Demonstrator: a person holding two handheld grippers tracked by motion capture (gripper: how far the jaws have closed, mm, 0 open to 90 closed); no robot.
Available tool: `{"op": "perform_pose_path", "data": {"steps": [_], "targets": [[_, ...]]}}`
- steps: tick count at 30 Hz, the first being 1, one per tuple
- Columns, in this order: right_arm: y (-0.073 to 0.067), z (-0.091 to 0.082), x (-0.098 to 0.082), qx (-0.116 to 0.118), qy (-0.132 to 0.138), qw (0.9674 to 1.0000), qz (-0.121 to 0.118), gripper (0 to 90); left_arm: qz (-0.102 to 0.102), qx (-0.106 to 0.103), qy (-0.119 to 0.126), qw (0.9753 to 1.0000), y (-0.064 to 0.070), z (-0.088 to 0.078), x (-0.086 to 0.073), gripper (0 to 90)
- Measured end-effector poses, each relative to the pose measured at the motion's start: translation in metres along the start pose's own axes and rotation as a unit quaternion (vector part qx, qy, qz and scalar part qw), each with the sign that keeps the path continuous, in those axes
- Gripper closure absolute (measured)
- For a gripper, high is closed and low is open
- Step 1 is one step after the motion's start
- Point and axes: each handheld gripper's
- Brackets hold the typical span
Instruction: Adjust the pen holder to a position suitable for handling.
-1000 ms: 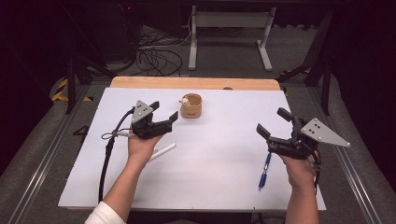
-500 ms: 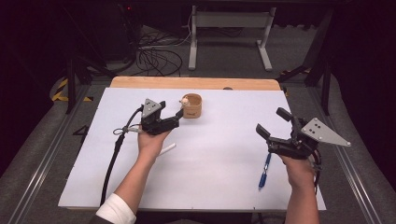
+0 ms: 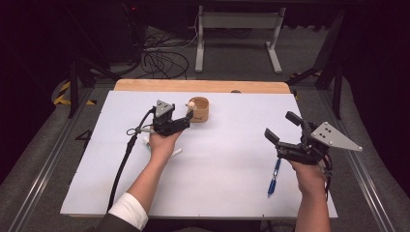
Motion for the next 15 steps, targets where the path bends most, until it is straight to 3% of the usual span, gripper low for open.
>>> {"op": "perform_pose_path", "data": {"steps": [7, 15], "targets": [[0.000, 0.000, 0.000, 0.001, 0.001, 1.0000, -0.001, 11.6, -0.019, 0.017, 0.009, 0.9996, -0.003, 0.010, -0.001, 24.7], [0.001, 0.000, 0.000, 0.000, 0.000, 1.0000, 0.002, 11.6, -0.017, 0.023, 0.002, 0.9996, -0.003, 0.022, 0.001, 25.7]]}}
Point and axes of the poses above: each handheld gripper's, and its own axes: z roughly forward along the jaws, x roughly out of its top, y roughly to its right, and after that the axes turned 14 degrees about -x, right-handed
